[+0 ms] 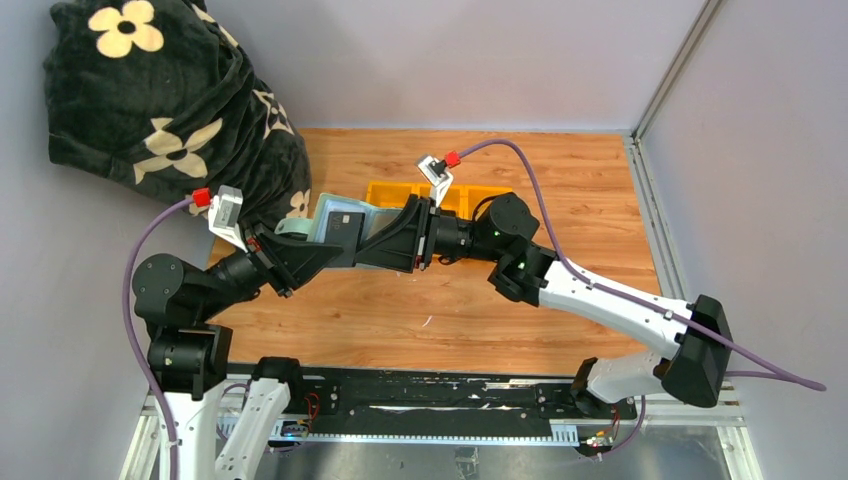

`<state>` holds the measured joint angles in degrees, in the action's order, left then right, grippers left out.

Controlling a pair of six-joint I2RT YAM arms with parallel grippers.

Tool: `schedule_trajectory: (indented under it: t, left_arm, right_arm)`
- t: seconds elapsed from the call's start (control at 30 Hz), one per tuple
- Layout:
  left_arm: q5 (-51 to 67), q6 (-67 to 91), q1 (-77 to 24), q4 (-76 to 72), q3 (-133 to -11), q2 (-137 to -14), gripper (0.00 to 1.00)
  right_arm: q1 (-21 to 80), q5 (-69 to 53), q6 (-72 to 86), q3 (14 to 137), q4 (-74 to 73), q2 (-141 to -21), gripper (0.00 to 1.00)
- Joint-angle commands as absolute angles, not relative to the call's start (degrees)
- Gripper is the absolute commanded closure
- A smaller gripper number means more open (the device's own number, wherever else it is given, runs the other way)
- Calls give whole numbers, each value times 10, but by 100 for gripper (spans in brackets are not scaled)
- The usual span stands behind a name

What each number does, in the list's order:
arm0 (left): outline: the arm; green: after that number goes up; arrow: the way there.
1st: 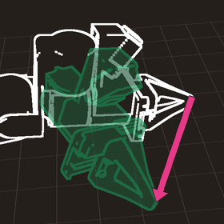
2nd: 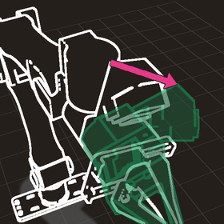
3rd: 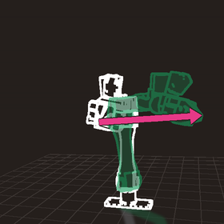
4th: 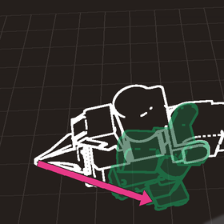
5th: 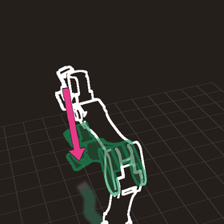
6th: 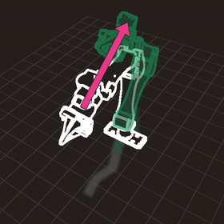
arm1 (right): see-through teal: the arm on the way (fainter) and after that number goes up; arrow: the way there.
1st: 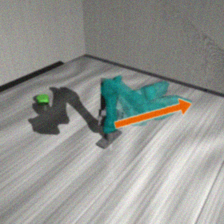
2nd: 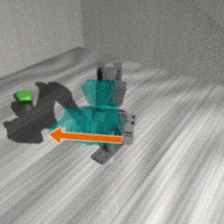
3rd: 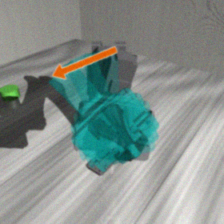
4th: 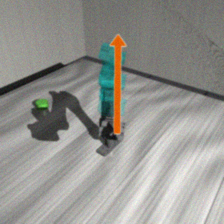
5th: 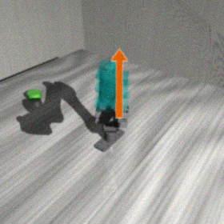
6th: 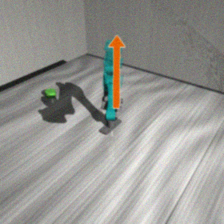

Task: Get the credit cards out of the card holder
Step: Remove the credit card from the card holder.

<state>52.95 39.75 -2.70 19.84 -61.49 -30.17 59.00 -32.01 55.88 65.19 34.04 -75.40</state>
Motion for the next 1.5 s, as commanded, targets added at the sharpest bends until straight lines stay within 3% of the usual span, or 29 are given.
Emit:
schedule_trajectory:
  t: [0.0, 0.2, 0.33, 0.73, 0.87, 1.47]
  left_arm:
    - [577, 430, -31, 170, -597, -295, 82]
    - [597, 497, -31, 101, -563, -284, 71]
    - [611, 525, -31, 70, -550, -275, 69]
    - [633, 586, -31, -17, -531, -259, 75]
    - [627, 596, -31, -23, -536, -261, 77]
    - [614, 628, -31, -38, -558, -271, 83]
  right_arm:
    - [592, -336, 610, 640, 453, -763, 58]
    - [591, -342, 634, 633, 490, -782, 65]
    - [592, -339, 636, 633, 493, -786, 72]
    - [592, -308, 621, 626, 466, -777, 86]
    - [592, -295, 607, 610, 454, -762, 99]
    - [591, -305, 587, 549, 457, -719, 100]
